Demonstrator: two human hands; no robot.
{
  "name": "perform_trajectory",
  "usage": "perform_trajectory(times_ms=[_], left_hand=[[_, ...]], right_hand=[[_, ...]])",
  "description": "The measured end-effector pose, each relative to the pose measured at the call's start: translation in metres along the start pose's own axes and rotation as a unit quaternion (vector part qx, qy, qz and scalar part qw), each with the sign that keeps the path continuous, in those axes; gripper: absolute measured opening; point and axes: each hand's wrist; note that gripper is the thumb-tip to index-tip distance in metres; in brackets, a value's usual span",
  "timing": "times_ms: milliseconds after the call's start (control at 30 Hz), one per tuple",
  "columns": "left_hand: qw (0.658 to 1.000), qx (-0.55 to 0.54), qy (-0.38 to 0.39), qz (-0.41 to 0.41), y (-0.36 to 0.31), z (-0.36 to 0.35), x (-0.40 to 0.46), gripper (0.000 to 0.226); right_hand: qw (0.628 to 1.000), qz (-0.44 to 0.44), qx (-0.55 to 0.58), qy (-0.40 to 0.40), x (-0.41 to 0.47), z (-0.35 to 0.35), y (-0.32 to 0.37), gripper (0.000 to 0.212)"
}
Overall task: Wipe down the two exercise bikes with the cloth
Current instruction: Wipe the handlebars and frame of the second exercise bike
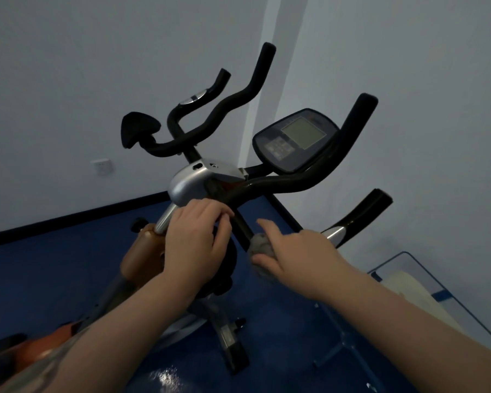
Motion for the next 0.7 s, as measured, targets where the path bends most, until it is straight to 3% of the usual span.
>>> perform_trajectory(times_ms=[133, 233, 367, 467, 633, 700], left_hand=[[1.0, -0.007, -0.002, -0.007, 0.006, 0.0, -0.003, 0.018], [1.0, -0.008, -0.007, -0.005, 0.008, -0.001, -0.001, 0.017], [1.0, -0.019, -0.014, -0.006, 0.009, -0.001, -0.002, 0.019], [1.0, -0.02, 0.005, -0.014, 0.006, 0.002, -0.001, 0.019], [0.995, -0.02, 0.061, -0.075, 0.018, 0.009, -0.007, 0.017], [0.996, -0.043, 0.056, -0.053, 0.024, 0.01, -0.007, 0.016]], right_hand=[[0.999, 0.036, -0.034, -0.015, -0.022, -0.002, -0.003, 0.041], [0.999, -0.005, -0.05, 0.017, -0.005, -0.004, 0.011, 0.04], [0.992, -0.093, 0.075, 0.044, 0.039, -0.011, 0.021, 0.031], [0.983, -0.101, 0.144, 0.05, 0.044, -0.009, 0.02, 0.028], [0.992, -0.061, 0.077, 0.074, 0.007, -0.009, 0.017, 0.033], [0.99, -0.073, 0.08, 0.089, 0.02, -0.007, 0.016, 0.034]])
Point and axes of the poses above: each hand's wrist, its own x-axis towards the middle knuckle, its own z-axis out of the back of the hand, y = z × x, and after that the axes turned 8 degrees about z, right-handed
